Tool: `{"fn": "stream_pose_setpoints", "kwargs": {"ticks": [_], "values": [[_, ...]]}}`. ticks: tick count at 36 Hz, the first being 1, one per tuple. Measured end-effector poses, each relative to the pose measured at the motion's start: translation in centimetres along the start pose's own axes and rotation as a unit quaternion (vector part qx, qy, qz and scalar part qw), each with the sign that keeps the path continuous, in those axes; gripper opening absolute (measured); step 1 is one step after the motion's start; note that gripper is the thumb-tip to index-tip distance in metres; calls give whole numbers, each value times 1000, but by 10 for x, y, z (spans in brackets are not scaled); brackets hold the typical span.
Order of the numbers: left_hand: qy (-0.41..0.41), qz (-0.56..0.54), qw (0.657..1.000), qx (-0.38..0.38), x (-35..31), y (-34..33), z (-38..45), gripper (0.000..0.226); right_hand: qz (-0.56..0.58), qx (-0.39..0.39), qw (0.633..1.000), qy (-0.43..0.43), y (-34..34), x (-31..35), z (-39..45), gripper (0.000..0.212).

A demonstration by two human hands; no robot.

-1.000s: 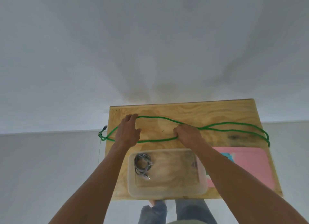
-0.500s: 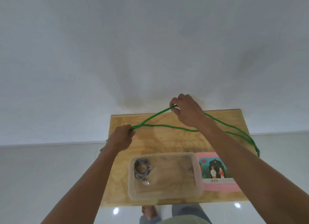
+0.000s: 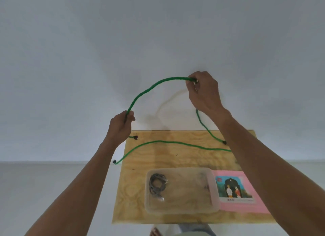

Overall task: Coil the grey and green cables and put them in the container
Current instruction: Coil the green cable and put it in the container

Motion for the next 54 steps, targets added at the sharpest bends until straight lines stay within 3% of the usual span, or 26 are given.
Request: {"fn": "stream_pose_setpoints", "kwargs": {"ticks": [5, 10, 14, 16, 19, 21, 23, 31, 34, 37, 42, 44, 47, 54], "values": [[-19, -130, 991, -36, -35, 16, -1, 37, 47, -40, 998, -10, 15, 26, 3, 16], [-47, -215, 975, 3, -73, 31, -7, 41, 53, -10, 997, -56, 22, 49, 7, 22], [-33, -316, 948, -21, -97, 36, -18, 41, 37, 82, 990, -109, 13, 60, -5, 64], [-1, -370, 928, -41, -107, 37, -23, 41, 17, 102, 987, -121, 8, 69, -22, 73], [50, -435, 897, -51, -117, 43, -28, 38, 26, 183, 978, -101, 6, 87, -57, 57], [74, -478, 874, -50, -123, 48, -31, 37, 65, 290, 950, -97, 3, 96, -85, 42], [89, -518, 850, -40, -129, 53, -34, 35, 82, 337, 934, -82, -1, 99, -107, 34], [121, -627, 769, -10, -151, 65, -50, 33, 159, 217, 959, -87, -5, 92, -131, 17], [103, -654, 749, -16, -164, 69, -54, 32, 230, 185, 952, -79, 0, 94, -126, 7], [50, -638, 768, -5, -179, 71, -61, 31, 290, 160, 941, -72, 13, 100, -118, 7], [-52, -473, 878, 46, -200, 53, -81, 31, 350, 77, 932, -55, 47, 108, -95, 8], [-80, -428, 899, 57, -206, 41, -88, 27, 365, 60, 928, -50, 61, 107, -86, 7], [-100, -430, 896, 40, -217, 30, -94, 27, 357, 65, 931, -43, 77, 102, -78, 11], [-39, -455, 889, -27, -244, 19, -100, 25, 385, 55, 918, -70, 91, 82, -72, 22]]}}
Point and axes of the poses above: each hand's wrist, its own z-axis towards the middle knuckle, its own y-axis out of the back of the hand, x = y × z, the point moved 2 cm from there along z, towards the middle knuckle, and after that the axes turned 1 degree about x, right-handed, at the moved point
